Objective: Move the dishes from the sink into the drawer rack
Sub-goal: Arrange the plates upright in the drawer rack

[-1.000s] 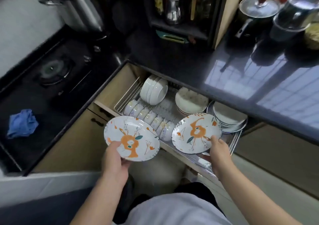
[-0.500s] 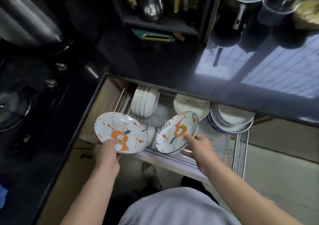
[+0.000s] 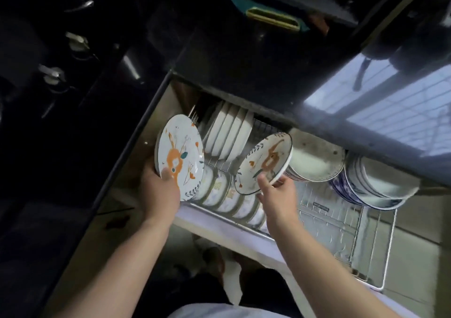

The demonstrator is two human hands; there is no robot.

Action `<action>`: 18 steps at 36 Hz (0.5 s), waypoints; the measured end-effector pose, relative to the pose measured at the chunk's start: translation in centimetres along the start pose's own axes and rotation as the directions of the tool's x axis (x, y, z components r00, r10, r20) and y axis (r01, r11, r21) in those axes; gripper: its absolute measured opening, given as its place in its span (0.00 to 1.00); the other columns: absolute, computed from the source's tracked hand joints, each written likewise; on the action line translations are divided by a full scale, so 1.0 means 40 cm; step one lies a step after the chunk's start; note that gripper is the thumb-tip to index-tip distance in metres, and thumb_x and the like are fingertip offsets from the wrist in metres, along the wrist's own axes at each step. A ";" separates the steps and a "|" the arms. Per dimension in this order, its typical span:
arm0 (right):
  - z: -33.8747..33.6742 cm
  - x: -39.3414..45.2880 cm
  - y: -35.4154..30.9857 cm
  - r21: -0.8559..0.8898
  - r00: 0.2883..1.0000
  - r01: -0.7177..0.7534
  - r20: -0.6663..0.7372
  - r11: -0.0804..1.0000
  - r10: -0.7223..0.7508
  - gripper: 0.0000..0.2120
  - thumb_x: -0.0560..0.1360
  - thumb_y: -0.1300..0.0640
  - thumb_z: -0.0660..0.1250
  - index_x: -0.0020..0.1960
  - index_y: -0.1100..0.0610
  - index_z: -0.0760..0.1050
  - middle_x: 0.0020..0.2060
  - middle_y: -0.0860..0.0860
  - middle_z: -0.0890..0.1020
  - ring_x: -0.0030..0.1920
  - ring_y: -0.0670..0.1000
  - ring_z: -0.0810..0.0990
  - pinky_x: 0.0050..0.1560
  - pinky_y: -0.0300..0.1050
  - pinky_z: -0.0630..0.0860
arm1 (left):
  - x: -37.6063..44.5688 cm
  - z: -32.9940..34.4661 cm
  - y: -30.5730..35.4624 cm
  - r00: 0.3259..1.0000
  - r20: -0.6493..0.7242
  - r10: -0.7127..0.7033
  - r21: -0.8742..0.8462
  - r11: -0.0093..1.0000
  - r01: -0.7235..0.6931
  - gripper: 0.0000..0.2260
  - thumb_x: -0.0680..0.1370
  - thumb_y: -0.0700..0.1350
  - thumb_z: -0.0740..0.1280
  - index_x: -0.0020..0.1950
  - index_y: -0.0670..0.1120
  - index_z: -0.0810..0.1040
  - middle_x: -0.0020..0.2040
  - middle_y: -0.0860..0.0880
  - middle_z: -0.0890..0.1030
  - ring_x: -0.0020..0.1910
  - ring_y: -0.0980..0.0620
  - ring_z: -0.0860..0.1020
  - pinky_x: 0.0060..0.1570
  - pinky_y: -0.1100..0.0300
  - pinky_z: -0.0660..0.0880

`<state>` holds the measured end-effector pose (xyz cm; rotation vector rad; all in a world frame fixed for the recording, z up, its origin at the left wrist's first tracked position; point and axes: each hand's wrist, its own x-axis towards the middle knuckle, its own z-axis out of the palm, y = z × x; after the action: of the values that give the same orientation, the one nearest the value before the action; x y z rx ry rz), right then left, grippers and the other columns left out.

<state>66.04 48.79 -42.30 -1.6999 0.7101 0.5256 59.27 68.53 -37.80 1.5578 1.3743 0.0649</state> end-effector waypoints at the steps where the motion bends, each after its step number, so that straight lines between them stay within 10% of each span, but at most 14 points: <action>1: 0.018 0.019 0.012 -0.037 1.000 0.020 -0.019 0.999 -0.021 0.12 0.78 0.55 0.73 0.57 0.54 0.73 0.51 0.53 0.85 0.51 0.52 0.85 0.57 0.55 0.82 | 0.011 0.006 -0.010 1.000 -0.007 0.000 -0.014 1.000 0.000 0.16 0.86 0.43 0.60 0.74 0.45 0.70 0.67 0.44 0.79 0.65 0.42 0.79 0.58 0.42 0.81; 10: 0.133 0.155 0.014 -0.257 0.987 0.133 -0.054 0.957 -0.152 0.19 0.77 0.48 0.72 0.59 0.55 0.67 0.50 0.52 0.79 0.51 0.54 0.79 0.54 0.52 0.77 | 0.028 0.032 -0.053 0.996 -0.071 0.055 -0.182 0.981 -0.067 0.16 0.87 0.44 0.58 0.75 0.48 0.70 0.62 0.53 0.77 0.59 0.54 0.77 0.52 0.61 0.77; 18: 0.197 0.230 0.001 -0.302 0.984 0.164 -0.021 0.939 -0.179 0.19 0.76 0.48 0.73 0.57 0.56 0.70 0.46 0.52 0.79 0.46 0.53 0.79 0.50 0.54 0.78 | 0.041 0.040 -0.074 0.992 -0.066 0.108 -0.120 0.986 -0.115 0.15 0.86 0.44 0.58 0.73 0.47 0.71 0.65 0.48 0.79 0.62 0.47 0.79 0.53 0.53 0.80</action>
<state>72.78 54.75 -50.42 -2.0436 0.5278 0.4885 58.72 68.28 -41.50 1.5377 1.3029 0.2625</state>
